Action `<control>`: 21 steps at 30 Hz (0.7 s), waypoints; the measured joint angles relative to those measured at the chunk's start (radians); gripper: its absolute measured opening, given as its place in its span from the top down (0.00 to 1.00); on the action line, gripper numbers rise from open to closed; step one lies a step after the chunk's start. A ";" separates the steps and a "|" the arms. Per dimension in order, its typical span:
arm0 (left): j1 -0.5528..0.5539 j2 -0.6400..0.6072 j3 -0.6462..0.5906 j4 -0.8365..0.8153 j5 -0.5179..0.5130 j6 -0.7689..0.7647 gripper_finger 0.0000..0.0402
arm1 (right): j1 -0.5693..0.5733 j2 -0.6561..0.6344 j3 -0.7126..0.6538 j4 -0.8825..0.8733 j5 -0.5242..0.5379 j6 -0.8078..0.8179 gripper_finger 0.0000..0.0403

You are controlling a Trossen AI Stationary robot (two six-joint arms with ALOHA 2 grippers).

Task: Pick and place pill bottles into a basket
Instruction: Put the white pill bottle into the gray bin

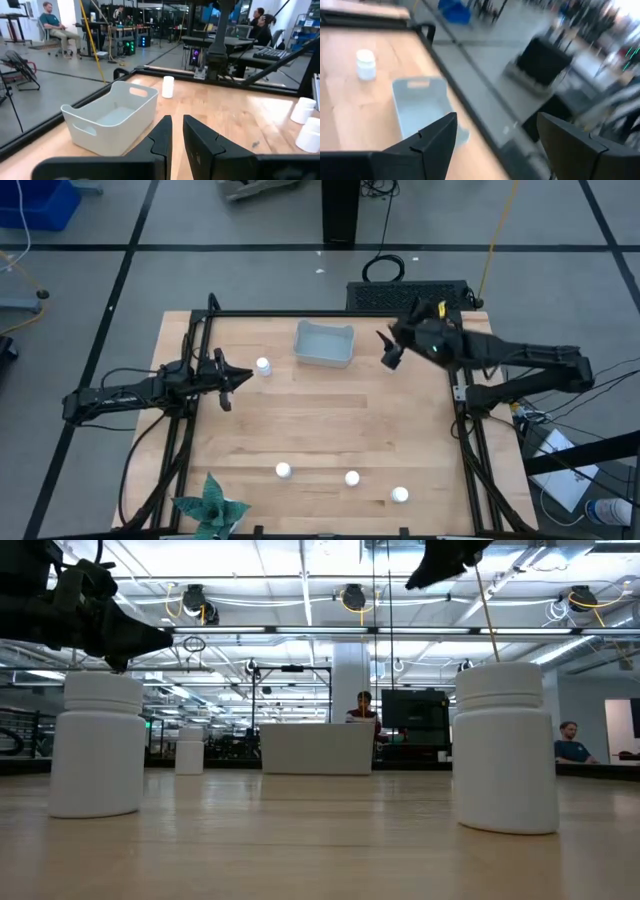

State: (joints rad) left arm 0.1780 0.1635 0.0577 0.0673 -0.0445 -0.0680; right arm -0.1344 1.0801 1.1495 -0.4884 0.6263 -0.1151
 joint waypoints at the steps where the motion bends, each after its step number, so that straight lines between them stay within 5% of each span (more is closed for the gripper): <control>1: 0.000 0.000 0.000 0.000 0.000 0.007 0.87 | -0.036 0.007 0.020 -0.051 -0.041 0.029 0.34; 10: 0.000 0.000 0.000 0.001 -0.008 0.045 0.87 | -0.374 0.021 -0.009 -0.214 -0.419 0.123 0.33; 21: 0.043 0.000 0.000 -0.020 -0.009 0.034 0.87 | -0.462 0.089 -0.176 -0.234 -0.498 0.104 0.28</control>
State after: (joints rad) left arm 0.2212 0.1635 0.0578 0.0475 -0.0536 -0.0343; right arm -0.5961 1.1694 0.9734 -0.7223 0.1280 -0.0113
